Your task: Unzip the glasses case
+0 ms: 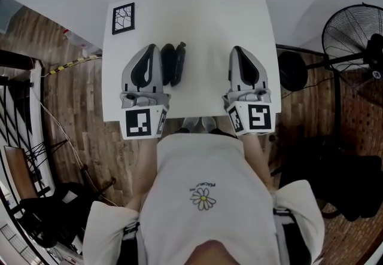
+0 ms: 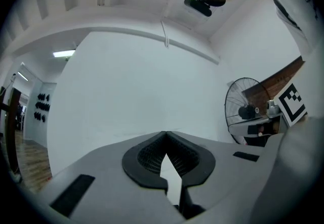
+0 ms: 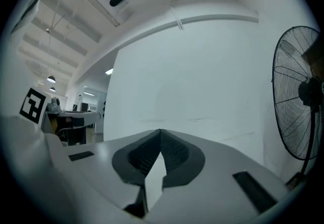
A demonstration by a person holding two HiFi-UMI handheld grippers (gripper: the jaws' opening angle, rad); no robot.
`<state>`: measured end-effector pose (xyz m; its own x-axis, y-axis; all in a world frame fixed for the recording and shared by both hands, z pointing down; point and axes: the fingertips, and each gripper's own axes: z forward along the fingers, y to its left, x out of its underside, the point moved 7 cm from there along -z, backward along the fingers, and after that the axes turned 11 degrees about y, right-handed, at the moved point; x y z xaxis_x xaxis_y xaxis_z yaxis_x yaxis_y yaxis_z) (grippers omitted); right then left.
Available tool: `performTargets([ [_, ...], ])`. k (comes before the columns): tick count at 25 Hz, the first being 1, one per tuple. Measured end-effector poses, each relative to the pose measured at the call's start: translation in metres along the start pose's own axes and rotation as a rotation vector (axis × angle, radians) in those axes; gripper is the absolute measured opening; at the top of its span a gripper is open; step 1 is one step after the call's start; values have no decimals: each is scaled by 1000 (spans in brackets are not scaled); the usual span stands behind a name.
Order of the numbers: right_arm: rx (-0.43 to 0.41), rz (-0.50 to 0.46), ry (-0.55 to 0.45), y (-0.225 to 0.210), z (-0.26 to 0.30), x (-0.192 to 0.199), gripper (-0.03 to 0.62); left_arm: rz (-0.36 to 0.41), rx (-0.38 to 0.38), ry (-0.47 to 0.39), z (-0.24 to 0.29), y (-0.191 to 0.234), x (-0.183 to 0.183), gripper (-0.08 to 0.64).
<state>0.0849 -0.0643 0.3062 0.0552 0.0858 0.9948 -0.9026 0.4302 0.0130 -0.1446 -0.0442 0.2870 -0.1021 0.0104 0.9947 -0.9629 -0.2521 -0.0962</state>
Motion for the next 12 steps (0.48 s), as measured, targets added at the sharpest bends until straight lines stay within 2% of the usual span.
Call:
performTargets([
  [5,6,-51,29,-3,-2,4,8,36,-7,0,0,-2,2,12],
  [12,12,-64,46,-7,-1,7,8,34,-16,-6,0,-3,2,12],
])
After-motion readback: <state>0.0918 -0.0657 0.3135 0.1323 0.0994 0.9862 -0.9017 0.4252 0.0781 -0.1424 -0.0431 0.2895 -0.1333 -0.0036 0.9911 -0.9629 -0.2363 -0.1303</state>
